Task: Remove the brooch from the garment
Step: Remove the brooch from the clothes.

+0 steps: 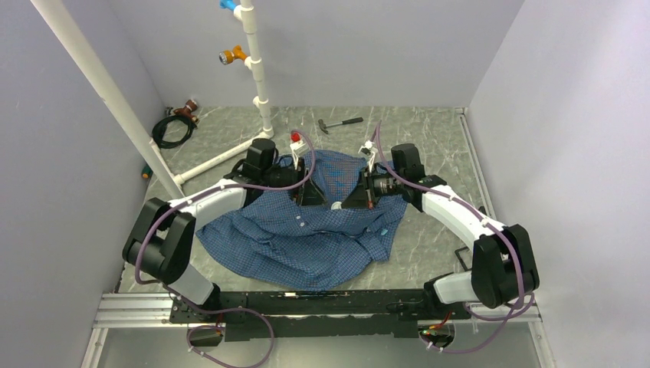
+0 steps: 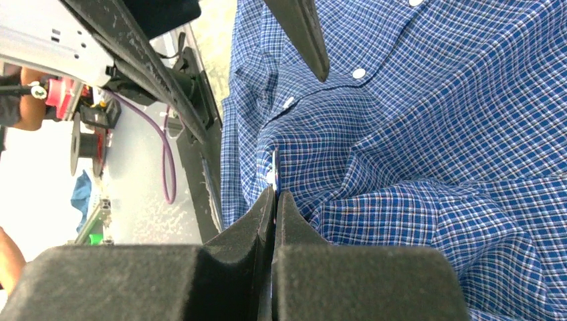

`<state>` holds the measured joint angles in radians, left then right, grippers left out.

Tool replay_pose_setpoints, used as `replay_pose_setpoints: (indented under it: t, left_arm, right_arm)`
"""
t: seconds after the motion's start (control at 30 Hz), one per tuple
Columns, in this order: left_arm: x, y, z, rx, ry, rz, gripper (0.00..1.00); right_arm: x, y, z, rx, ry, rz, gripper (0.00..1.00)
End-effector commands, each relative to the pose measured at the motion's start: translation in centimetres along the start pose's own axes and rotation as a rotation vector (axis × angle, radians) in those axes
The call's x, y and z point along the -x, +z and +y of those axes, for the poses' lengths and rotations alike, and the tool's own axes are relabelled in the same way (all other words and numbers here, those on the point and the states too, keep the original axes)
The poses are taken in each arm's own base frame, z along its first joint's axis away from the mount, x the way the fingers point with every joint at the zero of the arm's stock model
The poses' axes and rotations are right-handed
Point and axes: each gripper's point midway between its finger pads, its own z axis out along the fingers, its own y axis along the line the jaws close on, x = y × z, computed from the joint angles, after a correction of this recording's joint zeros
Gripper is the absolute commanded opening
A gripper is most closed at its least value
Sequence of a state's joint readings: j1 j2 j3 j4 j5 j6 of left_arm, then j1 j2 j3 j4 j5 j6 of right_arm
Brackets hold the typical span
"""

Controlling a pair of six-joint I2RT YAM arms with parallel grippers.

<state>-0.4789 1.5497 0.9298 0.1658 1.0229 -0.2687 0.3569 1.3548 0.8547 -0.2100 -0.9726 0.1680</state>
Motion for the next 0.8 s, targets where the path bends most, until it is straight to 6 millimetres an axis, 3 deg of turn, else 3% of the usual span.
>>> replay_pose_setpoints:
  t: [0.0, 0.17, 0.33, 0.77]
  left_arm:
    - [0.6, 1.0, -0.2, 0.009, -0.087, -0.04, 0.8]
    - [0.3, 2.1, -1.1, 0.017, -0.053, -0.029, 0.74]
    - [0.1, 2.8, -1.3, 0.027, -0.055, -0.012, 0.57]
    - [-0.3, 3.7, -0.3, 0.078, -0.082, 0.007, 0.37]
  right_arm:
    - [1.0, 0.3, -0.2, -0.01, 0.037, -0.041, 0.0]
    - [1.0, 0.4, -0.3, -0.014, 0.076, -0.05, 0.0]
    - [1.6, 0.6, 0.0, 0.002, 0.113, -0.06, 0.0]
    - [2.0, 0.5, 0.5, 0.014, 0.139, -0.073, 0.0]
